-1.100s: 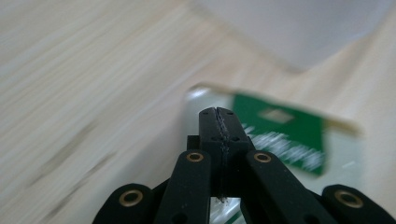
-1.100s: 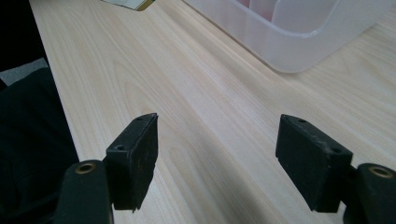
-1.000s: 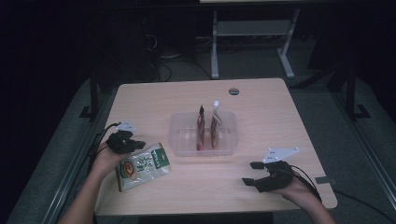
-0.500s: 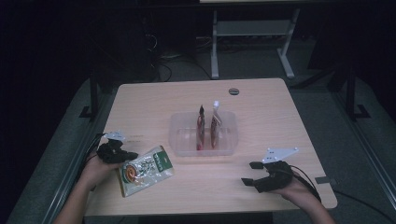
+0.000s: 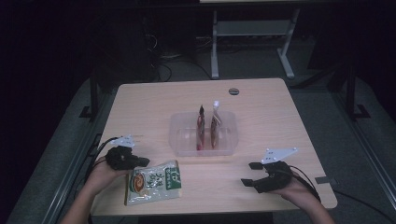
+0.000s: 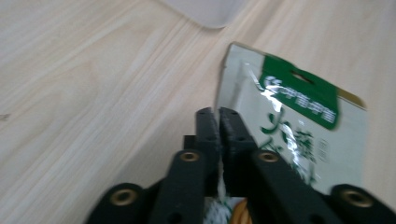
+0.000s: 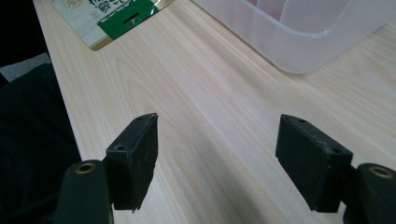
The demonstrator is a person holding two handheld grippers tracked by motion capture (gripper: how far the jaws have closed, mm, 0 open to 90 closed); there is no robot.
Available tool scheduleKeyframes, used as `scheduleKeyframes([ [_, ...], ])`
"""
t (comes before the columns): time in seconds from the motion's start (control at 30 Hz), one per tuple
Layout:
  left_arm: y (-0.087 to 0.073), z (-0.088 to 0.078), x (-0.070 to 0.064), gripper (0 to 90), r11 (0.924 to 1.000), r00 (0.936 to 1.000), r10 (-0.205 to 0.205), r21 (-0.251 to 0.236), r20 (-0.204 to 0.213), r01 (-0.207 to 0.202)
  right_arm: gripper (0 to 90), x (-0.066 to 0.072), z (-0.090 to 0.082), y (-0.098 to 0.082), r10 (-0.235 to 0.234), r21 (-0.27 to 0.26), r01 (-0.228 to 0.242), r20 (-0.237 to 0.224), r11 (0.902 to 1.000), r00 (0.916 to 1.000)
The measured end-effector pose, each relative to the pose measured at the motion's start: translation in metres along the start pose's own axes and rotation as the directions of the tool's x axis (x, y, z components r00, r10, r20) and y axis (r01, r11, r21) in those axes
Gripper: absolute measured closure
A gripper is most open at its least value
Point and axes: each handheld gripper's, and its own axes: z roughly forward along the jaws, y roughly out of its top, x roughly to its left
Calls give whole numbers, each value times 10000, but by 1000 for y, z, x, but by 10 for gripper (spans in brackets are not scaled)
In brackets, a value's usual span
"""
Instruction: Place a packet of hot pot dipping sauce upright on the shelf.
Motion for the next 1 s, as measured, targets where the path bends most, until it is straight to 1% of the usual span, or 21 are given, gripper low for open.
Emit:
scheduleKeyframes([
  [0.07,-3,-5,-1,774,9999,10000,92,-41,-13,-92,293,0,0,0,-1,-4,1,-5,10000,10000],
  [0.1,-10,-12,-1,716,9997,9997,230,-108,-62,-231,293,0,0,0,-7,12,7,-12,10000,10000],
  [0.13,-10,-12,-1,657,9997,9997,230,-108,-62,-231,293,0,1,0,-7,5,7,-34,10000,10000],
  [0.17,-18,-16,-1,608,9996,9997,248,-125,-6,-249,293,1,1,0,-9,36,9,-33,10000,10000],
  [0.23,-22,-16,-1,514,9995,9995,307,-76,6,-307,293,1,1,0,-16,42,16,-44,10000,10000],
  [0.27,-25,-15,-1,514,9988,9988,482,28,13,-482,293,1,1,1,-55,38,55,-42,10000,10000],
  [0.3,-28,-13,-2,477,9987,9988,485,132,118,-486,293,1,2,1,-72,44,72,-56,10000,10000],
  [0.33,-29,-10,-4,425,9979,9980,607,196,175,-610,293,2,2,1,-79,80,79,-74,9999,9999],
  [0.37,-30,-8,-5,425,9971,9974,696,296,190,-702,293,2,2,1,-79,80,79,-74,9999,9999],
  [0.4,-29,-3,-8,385,9944,9953,958,429,172,-965,293,3,3,1,-56,131,57,-64,9999,10000],
  [0.47,-29,-2,-9,378,9944,9956,913,521,191,-922,293,2,3,1,-78,144,79,-59,9999,10000],
  [0.5,-29,2,-10,374,9896,9931,1171,832,32,-1169,293,2,3,1,-81,140,82,-67,9999,9999],
  [0.53,-30,4,-10,364,9922,9956,934,819,57,-936,293,2,3,1,-99,137,100,-60,9999,9999],
  [0.57,-30,5,-10,362,9935,9964,842,766,89,-846,293,2,3,0,-96,137,97,-67,9999,9999],
  [0.7,-31,7,-12,373,9930,9965,839,835,32,-839,293,2,2,0,-83,78,83,-93,9999,9999],
  [0.73,-31,7,-12,382,9922,9958,921,845,3,-918,293,2,2,0,-73,83,74,-94,9999,9999],
  [0.77,-31,8,-14,399,9928,9963,859,840,-12,-855,293,2,3,0,-67,107,67,-70,9999,10000],
  [0.83,-30,8,-15,460,9916,9954,962,871,-3,-959,293,2,3,0,-91,145,91,-53,9999,9999],
  [0.87,-30,8,-16,460,9902,9939,1099,861,19,-1097,293,2,3,1,-110,152,110,-46,9998,9999],
  [0.9,-30,8,-18,504,9904,9940,1096,856,-54,-1087,293,3,2,1,-73,47,73,-61,10000,10000],
  [1.0,-31,8,-17,589,9914,9944,1053,790,-120,-1040,293,3,3,2,-14,102,14,-26,9999,10000],
])
